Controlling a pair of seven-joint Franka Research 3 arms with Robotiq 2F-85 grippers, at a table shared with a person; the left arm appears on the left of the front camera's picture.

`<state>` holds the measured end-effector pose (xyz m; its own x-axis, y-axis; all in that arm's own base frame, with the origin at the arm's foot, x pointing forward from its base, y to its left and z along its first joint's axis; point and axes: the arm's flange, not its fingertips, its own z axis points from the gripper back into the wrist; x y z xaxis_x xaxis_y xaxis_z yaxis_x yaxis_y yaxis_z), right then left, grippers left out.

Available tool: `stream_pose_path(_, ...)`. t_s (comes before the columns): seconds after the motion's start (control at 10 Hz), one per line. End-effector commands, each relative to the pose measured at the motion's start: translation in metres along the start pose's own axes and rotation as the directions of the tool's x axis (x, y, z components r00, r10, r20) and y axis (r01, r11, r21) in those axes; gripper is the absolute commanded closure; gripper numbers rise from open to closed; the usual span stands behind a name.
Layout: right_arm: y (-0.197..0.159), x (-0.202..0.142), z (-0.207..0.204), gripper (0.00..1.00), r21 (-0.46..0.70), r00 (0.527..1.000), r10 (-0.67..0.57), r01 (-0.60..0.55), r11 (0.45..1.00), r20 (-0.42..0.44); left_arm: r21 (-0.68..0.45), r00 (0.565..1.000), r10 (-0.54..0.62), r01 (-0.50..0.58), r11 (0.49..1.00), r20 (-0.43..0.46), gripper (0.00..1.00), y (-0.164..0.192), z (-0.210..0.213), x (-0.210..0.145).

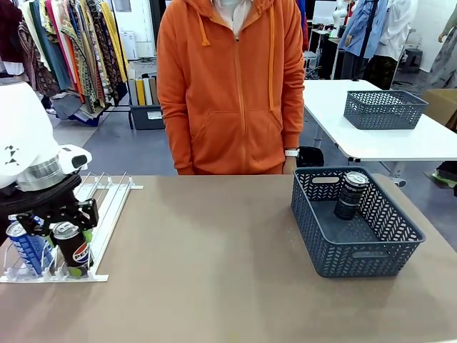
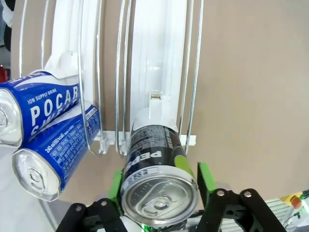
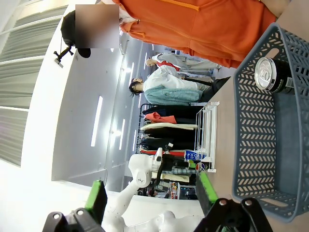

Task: Retrieve and store the cans from the dispenser.
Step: Pick up the last remaining can from one row of the Automatic Can Dispenser and place it in the middle of the table.

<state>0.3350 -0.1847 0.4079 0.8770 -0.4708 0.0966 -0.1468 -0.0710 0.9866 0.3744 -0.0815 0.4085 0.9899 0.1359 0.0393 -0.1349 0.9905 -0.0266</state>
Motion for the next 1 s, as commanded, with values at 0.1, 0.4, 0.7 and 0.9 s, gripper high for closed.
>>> stream_pose_path(0.1, 0.003, 0.001, 0.001, 0.0, -0.003, 1.0, 0.011, -0.011, 1.0, -0.018, 0.019, 0.999, 0.033, -0.034, 0.999, 0.034, 1.0, -0.003, 0.001, 0.005)
stream_pose_path(0.4, 0.003, 0.001, 0.001, 0.0, -0.003, 1.0, 0.011, -0.011, 1.0, -0.018, 0.025, 0.999, 0.023, -0.024, 0.999, 0.036, 1.0, -0.006, 0.002, 0.006)
stream_pose_path(0.7, 0.003, 0.001, 0.001, 0.0, -0.003, 1.0, 0.011, -0.011, 1.0, -0.018, 0.019, 0.993, 0.004, -0.006, 1.0, 0.121, 1.0, -0.003, 0.048, 0.003)
stream_pose_path(0.9, 0.003, 0.001, 0.001, 0.0, -0.003, 1.0, 0.011, -0.011, 1.0, -0.018, 0.027, 0.97, -0.091, 0.087, 0.996, 0.225, 1.0, -0.001, 0.115, -0.022)
